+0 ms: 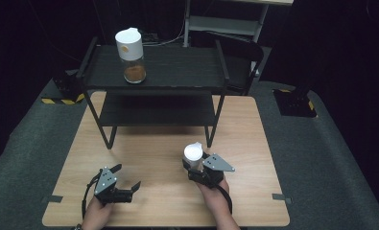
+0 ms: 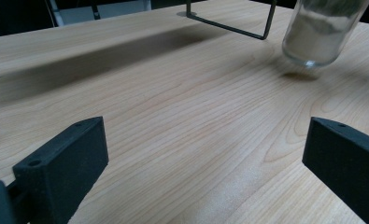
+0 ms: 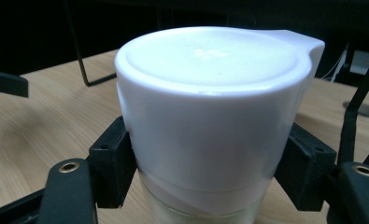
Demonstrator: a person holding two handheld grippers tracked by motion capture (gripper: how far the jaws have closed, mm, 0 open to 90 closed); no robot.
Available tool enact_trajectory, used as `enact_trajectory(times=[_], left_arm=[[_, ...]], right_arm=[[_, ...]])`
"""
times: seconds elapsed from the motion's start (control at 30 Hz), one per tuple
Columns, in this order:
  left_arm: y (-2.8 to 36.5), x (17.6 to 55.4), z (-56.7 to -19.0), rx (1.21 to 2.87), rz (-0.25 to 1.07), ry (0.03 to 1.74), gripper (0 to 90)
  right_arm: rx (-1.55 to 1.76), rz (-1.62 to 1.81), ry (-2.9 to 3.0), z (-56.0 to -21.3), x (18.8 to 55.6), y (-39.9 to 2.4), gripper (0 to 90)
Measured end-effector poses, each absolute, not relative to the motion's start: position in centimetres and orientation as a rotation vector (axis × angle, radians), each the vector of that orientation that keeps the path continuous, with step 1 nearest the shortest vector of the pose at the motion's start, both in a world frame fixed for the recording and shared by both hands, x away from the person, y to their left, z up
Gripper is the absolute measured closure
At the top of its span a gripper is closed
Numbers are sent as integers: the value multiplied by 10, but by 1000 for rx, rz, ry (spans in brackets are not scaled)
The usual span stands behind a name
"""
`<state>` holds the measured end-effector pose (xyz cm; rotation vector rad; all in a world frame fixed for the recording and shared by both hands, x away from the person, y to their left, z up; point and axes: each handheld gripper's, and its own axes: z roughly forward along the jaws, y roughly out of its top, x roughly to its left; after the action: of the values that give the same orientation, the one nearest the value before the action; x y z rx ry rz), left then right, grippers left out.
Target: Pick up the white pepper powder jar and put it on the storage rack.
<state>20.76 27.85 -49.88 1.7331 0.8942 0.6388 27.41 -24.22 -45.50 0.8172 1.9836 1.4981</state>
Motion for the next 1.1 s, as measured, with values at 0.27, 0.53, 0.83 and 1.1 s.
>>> enact_trajectory(times=[0.27, 0.53, 0.83, 1.1], left_arm=[[278, 208, -498, 1739, 641, 891, 5], [278, 207, -498, 1741, 644, 891, 5], [277, 207, -498, 1747, 645, 887, 5], [278, 208, -498, 1744, 638, 890, 5]], right_arm=[[776, 1526, 1944, -430, 258, -245, 300], [760, 1550, 1907, -407, 247, -251, 301], [729, 1559, 1880, -380, 238, -253, 301], [702, 1572, 1862, -358, 235, -256, 301]])
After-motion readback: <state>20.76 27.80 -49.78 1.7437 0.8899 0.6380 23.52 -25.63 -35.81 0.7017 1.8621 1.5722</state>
